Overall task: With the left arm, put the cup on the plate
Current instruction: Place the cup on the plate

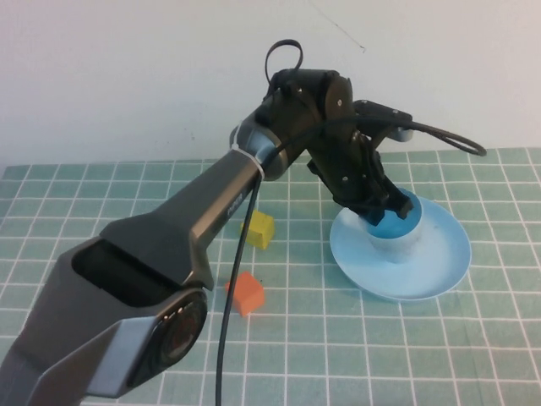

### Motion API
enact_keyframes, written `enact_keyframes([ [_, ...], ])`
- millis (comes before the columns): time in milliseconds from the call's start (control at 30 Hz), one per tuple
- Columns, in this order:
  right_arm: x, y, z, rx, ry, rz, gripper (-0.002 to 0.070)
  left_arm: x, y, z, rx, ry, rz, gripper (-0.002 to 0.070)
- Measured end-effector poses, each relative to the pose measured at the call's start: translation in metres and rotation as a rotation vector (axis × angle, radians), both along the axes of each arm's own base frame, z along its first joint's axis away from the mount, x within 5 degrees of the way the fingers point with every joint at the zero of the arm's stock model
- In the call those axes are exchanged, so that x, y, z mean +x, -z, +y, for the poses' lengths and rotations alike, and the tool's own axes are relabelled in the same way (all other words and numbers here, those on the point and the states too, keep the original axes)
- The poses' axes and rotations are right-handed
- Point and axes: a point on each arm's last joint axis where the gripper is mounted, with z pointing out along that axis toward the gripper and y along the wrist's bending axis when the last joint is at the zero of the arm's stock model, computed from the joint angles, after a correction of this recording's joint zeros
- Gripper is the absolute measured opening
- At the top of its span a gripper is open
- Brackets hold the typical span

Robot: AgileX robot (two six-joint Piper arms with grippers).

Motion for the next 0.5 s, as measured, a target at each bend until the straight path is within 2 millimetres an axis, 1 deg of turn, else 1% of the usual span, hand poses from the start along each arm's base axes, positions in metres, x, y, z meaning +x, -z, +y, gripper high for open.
enact_keyframes([
  [133, 0.0, 0.0, 0.0, 0.0, 0.0, 0.0, -0.0002, -0.008, 0.002, -0.013, 0.001, 0.025, -0.017, 0.0013],
  [300, 0.0, 0.0, 0.0, 0.0, 0.0, 0.0, -0.0002, -0.009, 0.012, -0.015, 0.032, 0.031, -0.021, 0.0013],
  [367, 0.0, 0.0, 0.0, 0.0, 0.0, 0.0, -0.0002, -0.008, 0.012, -0.015, 0.03, 0.03, -0.027, 0.0019],
  [433, 0.0, 0.0, 0.0, 0.0, 0.0, 0.0, -0.0002, -0.007, 0.013, -0.015, 0.032, 0.027, -0.039, 0.0035],
  [500, 0.0, 0.0, 0.0, 0.0, 0.0, 0.0, -0.0002, -0.005, 0.014, -0.016, 0.029, 0.023, -0.053, 0.0067],
])
